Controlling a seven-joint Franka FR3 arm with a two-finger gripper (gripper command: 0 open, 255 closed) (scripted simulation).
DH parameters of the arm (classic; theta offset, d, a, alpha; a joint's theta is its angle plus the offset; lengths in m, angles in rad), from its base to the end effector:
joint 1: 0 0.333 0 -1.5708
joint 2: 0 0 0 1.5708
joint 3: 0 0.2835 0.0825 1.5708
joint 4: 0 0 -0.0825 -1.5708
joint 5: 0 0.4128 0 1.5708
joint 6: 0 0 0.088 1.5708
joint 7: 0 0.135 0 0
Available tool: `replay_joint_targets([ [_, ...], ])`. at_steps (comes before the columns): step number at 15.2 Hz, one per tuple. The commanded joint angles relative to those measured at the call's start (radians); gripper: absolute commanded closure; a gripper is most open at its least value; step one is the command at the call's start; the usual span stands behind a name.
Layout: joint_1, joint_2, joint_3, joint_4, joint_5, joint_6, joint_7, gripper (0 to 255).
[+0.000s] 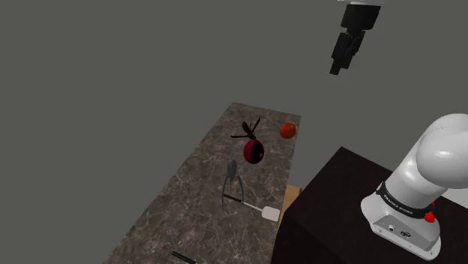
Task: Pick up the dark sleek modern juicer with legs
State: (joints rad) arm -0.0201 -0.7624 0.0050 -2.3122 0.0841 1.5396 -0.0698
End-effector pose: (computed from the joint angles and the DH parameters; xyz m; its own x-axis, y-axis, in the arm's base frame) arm 0.3616 0.0064 0.5507 0.9984 0.0557 -0.0045 0.0551 -0.9952 -0.0811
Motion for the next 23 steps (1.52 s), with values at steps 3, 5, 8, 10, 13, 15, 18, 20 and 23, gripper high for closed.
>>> replay_joint_targets([
  [3, 0.011, 0.011, 0.021, -0.049, 0.016, 0.071, 0.01, 0],
  [5, 0.023, 0.028, 0.043, -0.092, 0.033, 0.144, 0.02, 0],
  [8, 0.041, 0.066, 0.076, -0.148, 0.057, 0.255, 0.034, 0],
  [10, 0.054, 0.1, 0.1, -0.178, 0.073, 0.331, 0.043, 0],
  [13, 0.072, 0.163, 0.135, -0.212, 0.094, 0.447, 0.056, 0],
  [15, 0.083, 0.214, 0.159, -0.227, 0.106, 0.525, 0.065, 0],
  [18, 0.098, 0.3, 0.196, -0.238, 0.12, 0.641, 0.08, 0],
  [20, 0.106, 0.365, 0.22, -0.238, 0.124, 0.718, 0.092, 0],
  [23, 0.115, 0.47, 0.256, -0.225, 0.121, 0.83, 0.114, 0],
])
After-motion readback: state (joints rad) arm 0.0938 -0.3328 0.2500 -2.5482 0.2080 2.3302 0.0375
